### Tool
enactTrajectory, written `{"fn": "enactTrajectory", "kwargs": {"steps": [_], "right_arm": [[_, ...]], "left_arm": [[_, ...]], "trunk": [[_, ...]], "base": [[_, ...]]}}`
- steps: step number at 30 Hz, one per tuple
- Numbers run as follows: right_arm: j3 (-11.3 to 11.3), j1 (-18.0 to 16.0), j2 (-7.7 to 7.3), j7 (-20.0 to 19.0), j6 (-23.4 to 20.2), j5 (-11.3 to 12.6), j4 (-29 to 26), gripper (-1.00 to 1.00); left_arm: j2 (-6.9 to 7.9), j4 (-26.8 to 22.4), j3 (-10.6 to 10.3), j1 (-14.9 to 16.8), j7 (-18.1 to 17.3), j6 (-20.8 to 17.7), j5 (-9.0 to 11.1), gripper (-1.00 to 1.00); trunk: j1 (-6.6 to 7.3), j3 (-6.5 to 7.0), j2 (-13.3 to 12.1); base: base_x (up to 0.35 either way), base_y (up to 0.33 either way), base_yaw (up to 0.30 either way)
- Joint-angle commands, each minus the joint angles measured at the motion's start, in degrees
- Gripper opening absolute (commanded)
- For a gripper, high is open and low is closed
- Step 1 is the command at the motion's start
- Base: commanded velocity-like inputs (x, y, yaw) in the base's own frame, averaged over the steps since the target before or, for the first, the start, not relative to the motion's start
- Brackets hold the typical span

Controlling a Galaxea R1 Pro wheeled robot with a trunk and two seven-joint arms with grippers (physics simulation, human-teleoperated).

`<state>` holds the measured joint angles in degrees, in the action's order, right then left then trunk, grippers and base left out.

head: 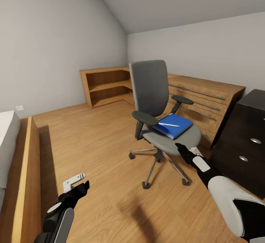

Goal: In the bedroom, organize the workspace by keeping the computer under the desk, ensuring the monitor is on the desk, placing the keyboard on the desk next to the monitor, placing the mouse on the desk next to the keyboard, moving the folder from the swivel chair onto the desk next to the mouse, stacking the notebook on top of the folder with the pen on top of the notebook, and positioning the swivel chair next to the desk.

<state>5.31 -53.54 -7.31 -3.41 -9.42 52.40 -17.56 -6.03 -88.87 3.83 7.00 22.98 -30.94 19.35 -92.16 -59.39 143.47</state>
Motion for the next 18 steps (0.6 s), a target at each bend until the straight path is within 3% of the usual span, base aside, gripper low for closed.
{"fn": "enactTrajectory", "kwargs": {"steps": [1, 8, 18], "right_arm": [[0.14, 0.01, 0.12, -0.11, -0.33, 0.03, 0.08, 1.0], [0.14, 0.01, 0.35, -0.11, -0.33, 0.07, 0.15, 1.0], [0.14, 0.01, 0.34, -0.1, -0.33, 0.02, 0.08, 1.0]], "left_arm": [[-0.03, -0.08, 0.03, 0.03, 0.4, -0.18, 0.6, 1.0], [-0.03, -0.08, 0.03, 0.03, 0.55, -0.18, 0.65, 1.0], [-0.03, -0.08, 0.03, 0.03, 0.57, -0.18, 0.69, 1.0]], "trunk": [[0.01, -0.06, 0.02], [0.01, -0.06, 0.02], [0.01, -0.06, 0.02]], "base": [[0.0, 0.0, 0.015], [0.03, 0.0, 0.004], [0.295, 0.0, 0.0]]}}
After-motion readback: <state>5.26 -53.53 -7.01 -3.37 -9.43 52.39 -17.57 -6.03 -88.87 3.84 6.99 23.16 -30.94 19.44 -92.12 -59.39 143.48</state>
